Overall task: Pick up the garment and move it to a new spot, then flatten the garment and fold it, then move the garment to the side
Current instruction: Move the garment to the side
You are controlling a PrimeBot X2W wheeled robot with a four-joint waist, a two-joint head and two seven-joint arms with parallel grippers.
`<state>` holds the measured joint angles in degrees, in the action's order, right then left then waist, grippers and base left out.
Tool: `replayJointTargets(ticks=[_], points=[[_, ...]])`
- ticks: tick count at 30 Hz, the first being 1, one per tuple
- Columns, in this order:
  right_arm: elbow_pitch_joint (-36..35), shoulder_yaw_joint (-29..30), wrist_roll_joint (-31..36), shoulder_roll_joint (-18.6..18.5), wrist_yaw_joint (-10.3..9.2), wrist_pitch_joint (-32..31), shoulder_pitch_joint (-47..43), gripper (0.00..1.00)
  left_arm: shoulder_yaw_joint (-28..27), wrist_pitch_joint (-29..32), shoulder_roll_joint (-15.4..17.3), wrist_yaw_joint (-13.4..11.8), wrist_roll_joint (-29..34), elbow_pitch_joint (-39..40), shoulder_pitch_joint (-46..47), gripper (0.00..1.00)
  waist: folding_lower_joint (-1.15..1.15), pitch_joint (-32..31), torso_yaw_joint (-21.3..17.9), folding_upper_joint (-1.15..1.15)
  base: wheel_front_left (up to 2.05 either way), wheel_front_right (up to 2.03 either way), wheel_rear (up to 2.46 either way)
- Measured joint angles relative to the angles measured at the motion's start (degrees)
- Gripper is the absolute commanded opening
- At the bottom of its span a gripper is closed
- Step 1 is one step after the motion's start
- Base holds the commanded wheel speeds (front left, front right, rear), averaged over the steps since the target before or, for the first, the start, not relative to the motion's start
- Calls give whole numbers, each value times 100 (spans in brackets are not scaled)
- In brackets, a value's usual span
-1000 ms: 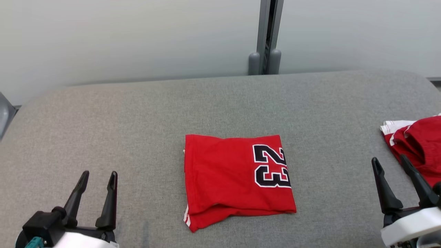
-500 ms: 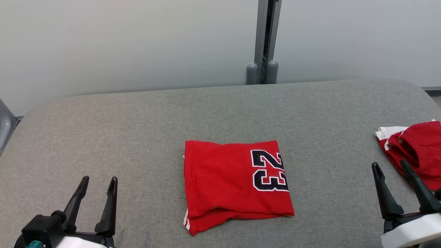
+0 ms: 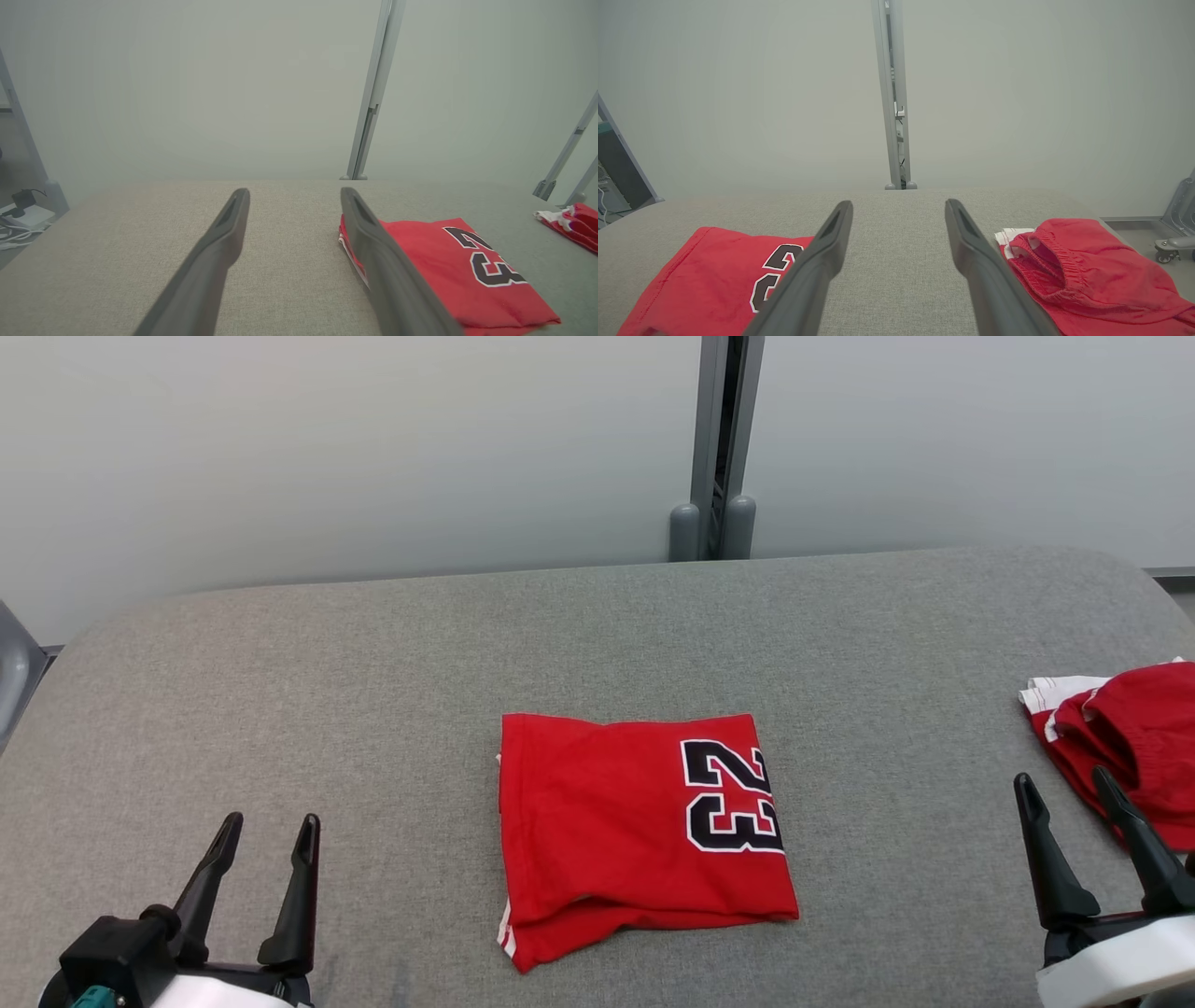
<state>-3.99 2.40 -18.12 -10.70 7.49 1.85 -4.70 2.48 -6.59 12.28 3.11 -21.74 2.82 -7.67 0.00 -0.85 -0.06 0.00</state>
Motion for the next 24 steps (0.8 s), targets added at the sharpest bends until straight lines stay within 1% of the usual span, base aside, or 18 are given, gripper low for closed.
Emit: replayJointTargets(ticks=[24], points=[[44,41,-51,22,0,16,2,100,105,-51,37,-43,-49,-3,91,100,0,71,51,0,0,0,0]])
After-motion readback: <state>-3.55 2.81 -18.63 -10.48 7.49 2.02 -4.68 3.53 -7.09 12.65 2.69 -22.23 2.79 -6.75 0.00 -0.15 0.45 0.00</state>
